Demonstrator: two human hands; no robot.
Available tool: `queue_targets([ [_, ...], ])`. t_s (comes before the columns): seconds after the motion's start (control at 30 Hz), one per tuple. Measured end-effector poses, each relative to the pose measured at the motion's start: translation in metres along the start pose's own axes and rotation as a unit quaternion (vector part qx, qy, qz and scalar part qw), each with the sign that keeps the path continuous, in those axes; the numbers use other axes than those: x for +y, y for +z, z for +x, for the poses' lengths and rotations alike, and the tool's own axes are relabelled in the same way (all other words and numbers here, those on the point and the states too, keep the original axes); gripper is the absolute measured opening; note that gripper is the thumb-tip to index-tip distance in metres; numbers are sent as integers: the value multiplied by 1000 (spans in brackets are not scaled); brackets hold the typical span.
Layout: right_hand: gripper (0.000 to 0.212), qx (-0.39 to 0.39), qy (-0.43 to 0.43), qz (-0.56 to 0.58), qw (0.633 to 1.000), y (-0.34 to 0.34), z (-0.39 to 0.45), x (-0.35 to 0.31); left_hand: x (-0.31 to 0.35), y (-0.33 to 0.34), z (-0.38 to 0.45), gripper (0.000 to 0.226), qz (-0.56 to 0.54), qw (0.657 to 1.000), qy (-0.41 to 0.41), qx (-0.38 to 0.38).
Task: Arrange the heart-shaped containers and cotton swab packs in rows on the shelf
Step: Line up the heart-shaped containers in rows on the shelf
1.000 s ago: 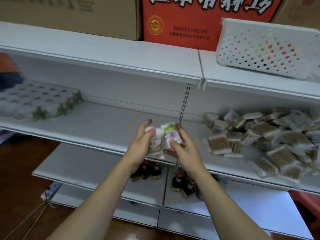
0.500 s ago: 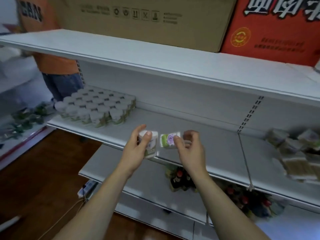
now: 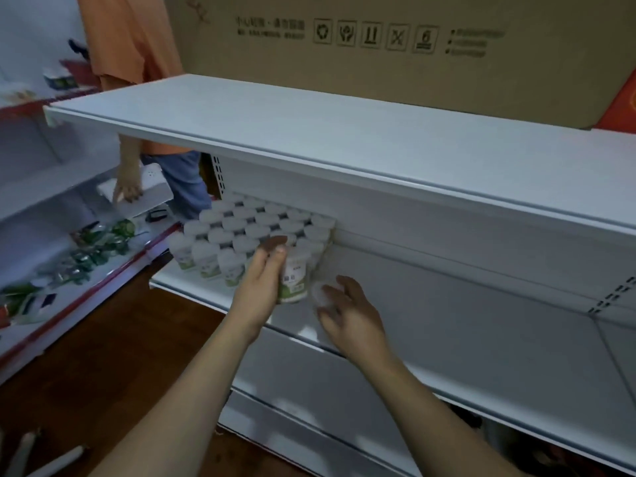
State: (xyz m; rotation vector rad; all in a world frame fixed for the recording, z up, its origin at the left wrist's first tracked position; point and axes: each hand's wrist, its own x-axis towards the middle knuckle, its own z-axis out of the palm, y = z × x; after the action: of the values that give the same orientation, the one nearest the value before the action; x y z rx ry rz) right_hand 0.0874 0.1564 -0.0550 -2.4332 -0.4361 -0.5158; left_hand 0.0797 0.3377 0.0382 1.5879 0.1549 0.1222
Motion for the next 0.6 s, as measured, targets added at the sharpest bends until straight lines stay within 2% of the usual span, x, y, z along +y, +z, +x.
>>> queue_targets([
  [0.1, 41, -17, 3, 7, 1000, 18, -1, -15, 0, -21, 21, 20, -38, 999, -15, 3],
  [0.27, 34, 20, 13, -32, 999, 41, 6, -45, 0, -53, 41, 17, -33, 999, -1, -33],
  [0.43, 34, 54, 72, -81, 993, 55, 19, -65, -4, -78, 54, 29, -17, 995, 11, -94],
  [0.6, 35, 78, 89, -128, 985, 66, 33, -74, -7, -92, 61, 16, -12, 991, 15, -132],
])
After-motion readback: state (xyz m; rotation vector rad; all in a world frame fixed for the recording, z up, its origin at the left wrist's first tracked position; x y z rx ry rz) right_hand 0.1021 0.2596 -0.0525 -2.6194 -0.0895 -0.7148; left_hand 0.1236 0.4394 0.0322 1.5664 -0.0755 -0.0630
